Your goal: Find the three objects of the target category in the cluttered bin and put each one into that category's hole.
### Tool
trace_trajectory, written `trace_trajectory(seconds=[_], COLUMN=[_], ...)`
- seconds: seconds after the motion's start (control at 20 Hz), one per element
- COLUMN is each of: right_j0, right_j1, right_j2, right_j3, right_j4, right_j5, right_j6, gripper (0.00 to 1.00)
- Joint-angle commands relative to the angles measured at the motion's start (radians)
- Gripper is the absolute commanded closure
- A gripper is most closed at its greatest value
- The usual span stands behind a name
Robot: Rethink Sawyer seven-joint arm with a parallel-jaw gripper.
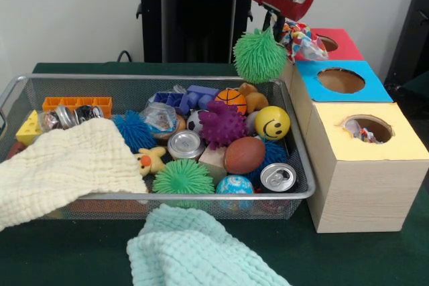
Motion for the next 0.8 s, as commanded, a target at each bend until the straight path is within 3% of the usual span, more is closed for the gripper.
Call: trace_trajectory(seconds=[0.05, 0.55, 0.8], right_j0=[-0.012, 0.001, -0.003], right_j1=[-0.045, -0.074, -0.051], right_j2=[-0.003, -0.014, -0.009], right_j3=[-0.115, -0.145, -0.191], right_j4=[-0.029, -0.034, -0.04], right_j5=[0.164, 0.226, 0.252], right_j6=[0.152, 0.154, 0.163], gripper=[1.0, 1.0, 1.0])
